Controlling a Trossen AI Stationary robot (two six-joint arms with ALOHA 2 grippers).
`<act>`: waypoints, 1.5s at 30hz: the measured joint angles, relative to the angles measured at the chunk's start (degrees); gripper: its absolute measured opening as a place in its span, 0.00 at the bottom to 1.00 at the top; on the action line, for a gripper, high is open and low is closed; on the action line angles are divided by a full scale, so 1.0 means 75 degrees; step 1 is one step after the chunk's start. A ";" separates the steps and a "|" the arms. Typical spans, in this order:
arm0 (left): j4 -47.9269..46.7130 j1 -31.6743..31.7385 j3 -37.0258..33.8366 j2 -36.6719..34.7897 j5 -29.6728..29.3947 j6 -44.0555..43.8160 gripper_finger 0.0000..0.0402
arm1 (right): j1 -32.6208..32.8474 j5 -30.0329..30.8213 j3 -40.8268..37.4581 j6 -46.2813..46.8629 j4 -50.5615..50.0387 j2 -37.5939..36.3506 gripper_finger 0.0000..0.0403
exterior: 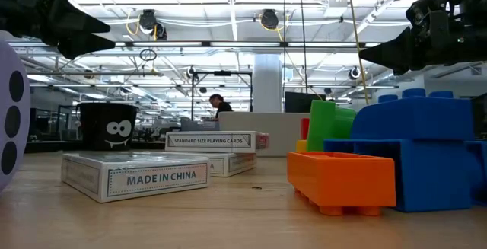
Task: Pick & Place Toys
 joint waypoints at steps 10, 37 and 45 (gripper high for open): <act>-0.0001 0.0001 0.0000 -0.0001 0.0000 0.0000 0.77 | 0.0000 0.0000 0.0000 0.0000 0.0002 0.0003 0.04; -0.0001 0.0002 0.0000 -0.0001 0.0000 0.0000 0.77 | 0.0015 -0.0013 0.0000 0.3659 0.0005 0.0000 0.04; -0.0001 0.0001 -0.0002 0.0000 0.0000 0.0000 0.77 | 0.0015 -0.0016 0.0000 0.4270 0.0006 0.0001 0.04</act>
